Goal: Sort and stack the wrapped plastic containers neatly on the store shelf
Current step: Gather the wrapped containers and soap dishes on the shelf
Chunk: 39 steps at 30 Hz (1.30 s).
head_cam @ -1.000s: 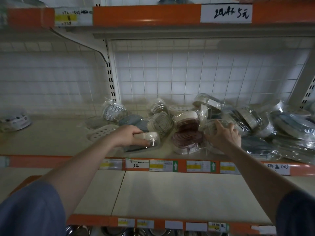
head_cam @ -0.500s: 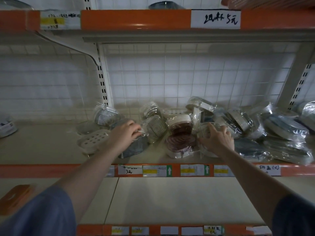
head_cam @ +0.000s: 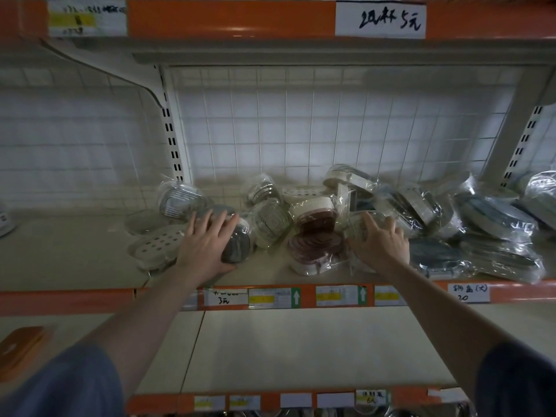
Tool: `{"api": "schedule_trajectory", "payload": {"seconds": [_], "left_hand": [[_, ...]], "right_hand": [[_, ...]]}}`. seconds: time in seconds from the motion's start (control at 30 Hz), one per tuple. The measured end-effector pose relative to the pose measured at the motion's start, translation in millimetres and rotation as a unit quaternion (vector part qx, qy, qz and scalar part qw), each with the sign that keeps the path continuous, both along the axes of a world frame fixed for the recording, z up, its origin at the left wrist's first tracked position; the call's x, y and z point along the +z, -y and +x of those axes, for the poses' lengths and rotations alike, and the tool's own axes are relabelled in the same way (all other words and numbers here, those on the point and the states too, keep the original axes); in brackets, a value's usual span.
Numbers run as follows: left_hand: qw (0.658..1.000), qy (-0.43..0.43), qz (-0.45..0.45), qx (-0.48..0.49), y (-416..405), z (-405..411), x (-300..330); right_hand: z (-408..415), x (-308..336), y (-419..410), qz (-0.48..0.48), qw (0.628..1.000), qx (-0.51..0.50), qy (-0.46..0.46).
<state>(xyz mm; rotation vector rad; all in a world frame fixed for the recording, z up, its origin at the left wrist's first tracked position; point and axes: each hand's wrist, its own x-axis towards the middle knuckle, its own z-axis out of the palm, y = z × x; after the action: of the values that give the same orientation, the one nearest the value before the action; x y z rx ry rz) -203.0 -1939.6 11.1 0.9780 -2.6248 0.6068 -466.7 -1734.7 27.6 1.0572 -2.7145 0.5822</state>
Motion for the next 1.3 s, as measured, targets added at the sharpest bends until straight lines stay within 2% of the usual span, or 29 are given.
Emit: {"api": "schedule_trajectory", "payload": {"seconds": [0.17, 0.33, 0.77, 1.03, 1.3], "left_hand": [[1.000, -0.006, -0.019, 0.017, 5.5, -2.7, -4.8], [0.999, -0.014, -0.035, -0.019, 4.8, -0.7, -1.4], [0.990, -0.089, 0.111, 0.009, -25.1, 10.2, 32.2], [0.988, -0.127, 0.082, 0.023, -57.8, 26.8, 43.7], [0.987, -0.098, 0.075, 0.102, -109.4, 37.9, 39.7]], "right_hand": [[5.1, -3.1, -0.9, -0.008, 1.000, -0.023, -0.005], [16.0, -7.3, -1.3, -0.071, 0.997, -0.038, -0.001], [57.0, 0.1, -24.1, -0.084, 0.994, -0.062, -0.038], [82.2, -3.2, -40.7, -0.075, 0.996, -0.043, -0.032], [89.7, -11.3, -67.8, -0.093, 0.995, -0.003, -0.020]]}}
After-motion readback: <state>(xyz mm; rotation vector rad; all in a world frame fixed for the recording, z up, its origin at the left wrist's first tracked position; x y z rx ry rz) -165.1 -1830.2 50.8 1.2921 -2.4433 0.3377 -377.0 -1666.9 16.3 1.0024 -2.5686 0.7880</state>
